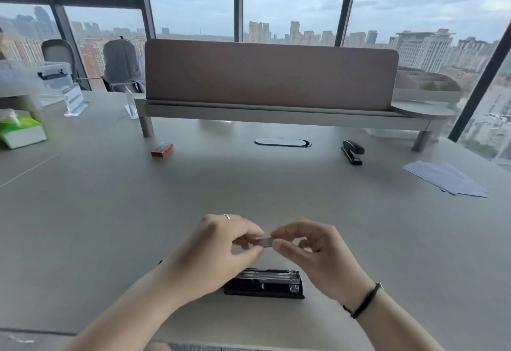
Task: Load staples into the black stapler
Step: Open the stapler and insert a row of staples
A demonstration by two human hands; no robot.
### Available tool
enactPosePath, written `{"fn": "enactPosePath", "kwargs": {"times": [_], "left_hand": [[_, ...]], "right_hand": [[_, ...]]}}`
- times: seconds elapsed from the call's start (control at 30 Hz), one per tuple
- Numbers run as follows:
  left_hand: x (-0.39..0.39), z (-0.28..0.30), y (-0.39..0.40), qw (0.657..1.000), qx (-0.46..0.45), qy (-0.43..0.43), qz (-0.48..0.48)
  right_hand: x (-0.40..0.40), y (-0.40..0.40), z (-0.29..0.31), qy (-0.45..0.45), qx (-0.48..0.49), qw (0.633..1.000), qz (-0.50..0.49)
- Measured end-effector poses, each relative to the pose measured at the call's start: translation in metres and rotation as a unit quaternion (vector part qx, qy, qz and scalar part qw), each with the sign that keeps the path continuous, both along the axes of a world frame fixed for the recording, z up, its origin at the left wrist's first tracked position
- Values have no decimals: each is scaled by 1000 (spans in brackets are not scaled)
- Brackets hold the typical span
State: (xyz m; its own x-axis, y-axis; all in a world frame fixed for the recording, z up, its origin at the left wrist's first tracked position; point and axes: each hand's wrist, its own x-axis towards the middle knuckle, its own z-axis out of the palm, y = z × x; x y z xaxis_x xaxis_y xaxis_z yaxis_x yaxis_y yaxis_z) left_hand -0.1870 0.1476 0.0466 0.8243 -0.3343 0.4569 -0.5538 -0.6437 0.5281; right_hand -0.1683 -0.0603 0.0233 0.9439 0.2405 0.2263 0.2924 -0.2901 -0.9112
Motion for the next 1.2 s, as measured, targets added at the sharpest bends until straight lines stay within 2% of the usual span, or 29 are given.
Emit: {"fn": "enactPosePath", "kwargs": {"times": [0.23,0.43,0.9,1.2], "left_hand": [[-14,-9,-2,998,27,61,-5],[-15,-13,2,995,58,76,-20],[-12,-29,7,996,27,51,-61],[-15,-28,9,991,82,89,-60]], "right_hand": [[-20,-10,-15,-31,-93,995,-4],[-25,-3,-18,-22,-94,995,3],[-27,-6,-23,-33,-122,992,-14],[-27,-16,-26,1,-166,986,-25]]}}
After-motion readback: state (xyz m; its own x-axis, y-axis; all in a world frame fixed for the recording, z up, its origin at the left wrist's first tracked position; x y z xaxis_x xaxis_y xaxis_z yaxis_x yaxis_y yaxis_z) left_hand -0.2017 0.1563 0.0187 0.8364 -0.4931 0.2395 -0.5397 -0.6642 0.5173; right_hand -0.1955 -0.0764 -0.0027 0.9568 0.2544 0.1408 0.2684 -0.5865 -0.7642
